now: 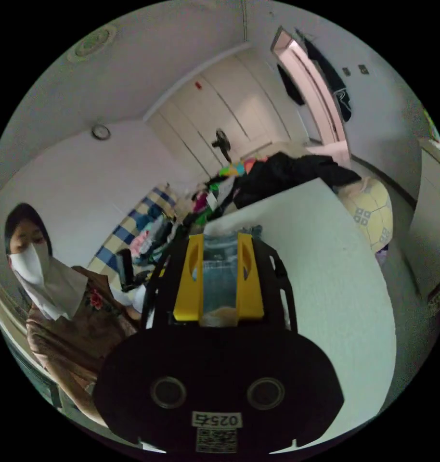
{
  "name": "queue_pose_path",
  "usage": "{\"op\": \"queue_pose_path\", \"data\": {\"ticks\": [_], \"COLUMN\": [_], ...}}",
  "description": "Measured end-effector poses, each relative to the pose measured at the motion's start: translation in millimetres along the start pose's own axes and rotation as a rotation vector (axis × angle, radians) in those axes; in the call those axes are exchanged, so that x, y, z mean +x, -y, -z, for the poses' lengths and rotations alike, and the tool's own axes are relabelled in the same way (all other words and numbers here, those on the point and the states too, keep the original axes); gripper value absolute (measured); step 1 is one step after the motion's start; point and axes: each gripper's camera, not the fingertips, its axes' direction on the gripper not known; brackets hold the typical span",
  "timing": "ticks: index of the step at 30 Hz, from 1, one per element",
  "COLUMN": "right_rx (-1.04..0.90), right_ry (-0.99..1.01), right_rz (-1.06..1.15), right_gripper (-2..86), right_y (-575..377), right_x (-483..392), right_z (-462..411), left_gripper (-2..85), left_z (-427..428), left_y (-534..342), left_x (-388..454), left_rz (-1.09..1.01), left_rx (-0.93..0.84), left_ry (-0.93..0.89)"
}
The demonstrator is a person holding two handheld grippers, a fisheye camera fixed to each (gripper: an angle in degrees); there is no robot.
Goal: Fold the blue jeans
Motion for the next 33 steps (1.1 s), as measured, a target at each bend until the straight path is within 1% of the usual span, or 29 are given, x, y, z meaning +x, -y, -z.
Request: {"op": "queue_pose_path", "data": {"ticks": [1,3,4,5,6,8,9,11,12,14,15,17,20,22,24,27,29,31,33], "right_rx": [0.079,0.164,0.205,0.214,0.213,0.163,0.145,0.112,0.118,0.179,0.203,0.325,0.413,0.451,0.418,0.346,0.355,0.320,0.322], "right_ry": [-0.010,-0.036,-0.069,-0.109,-0.131,-0.232,-0.253,-0.410,-0.447,-0.506,-0.503,-0.465,-0.353,-0.337,-0.373,-0.478,-0.620,-0.633,-0.567], "right_rz": [-0.011,0.011,0.008,0.006,-0.005,-0.091,-0.114,-0.261,-0.305,-0.507,-0.556,-0.705,-0.770,-0.768,-0.749,-0.744,-0.828,-0.793,-0.800], "right_gripper": [13.3,18.1,22.1,24.0,24.9,26.6,26.3,24.9,24.8,24.2,24.1,23.6,23.6,23.2,22.2,16.6,8.2,6.2,4.9], "right_y": [-8.6,-26.7,-43.5,-62.1,-72.3,-118.0,-130.7,-185.5,-200.4,-261.4,-276.1,-329.5,-366.1,-370.7,-362.8,-342.3,-339.0,-338.5,-346.7], "right_x": [-5.3,-23.7,-38.6,-54.2,-61.3,-83.9,-87.8,-94.9,-95.3,-91.0,-89.8,-88.5,-87.7,-90.0,-91.2,-90.9,-91.1,-89.8,-86.0], "right_z": [26.7,65.9,89.7,109.7,118.4,148.4,155.5,187.1,196.3,234.9,244.3,273.4,283.3,283.4,278.6,257.9,249.4,250.3,258.3], "left_gripper": [3.7,4.1,4.8,5.7,6.2,8.5,9.2,9.7,9.9,10.7,10.8,10.8,10.7,10.6,10.3,10.5,10.1,9.5,7.0], "left_z": [14.5,36.7,48.0,55.6,58.0,64.4,65.6,68.1,68.0,66.2,66.3,65.9,54.6,50.7,46.9,51.8,55.9,58.9,64.6], "left_y": [-7.8,-23.4,-36.3,-49.6,-56.9,-93.7,-103.8,-145.3,-154.6,-189.3,-198.2,-235.6,-256.3,-263.1,-269.9,-282.9,-297.6,-299.8,-294.1], "left_x": [-2.8,4.5,16.1,29.6,37.0,78.2,89.2,133.7,144.6,183.4,191.3,216.2,230.6,235.0,240.1,249.2,258.3,259.6,254.7], "left_rz": [-0.050,-0.209,-0.342,-0.418,-0.436,-0.553,-0.569,-0.676,-0.699,-0.812,-0.846,-1.013,-1.061,-1.124,-1.180,-1.267,-1.341,-1.326,-1.275], "left_rx": [0.045,0.108,0.099,0.059,0.039,-0.018,-0.020,-0.014,-0.022,-0.064,-0.065,-0.030,-0.075,-0.079,-0.093,-0.072,-0.034,-0.032,-0.030], "left_ry": [-0.014,-0.095,-0.219,-0.350,-0.411,-0.624,-0.652,-0.760,-0.773,-0.827,-0.827,-0.768,-0.684,-0.637,-0.587,-0.490,-0.360,-0.328,-0.356]}}
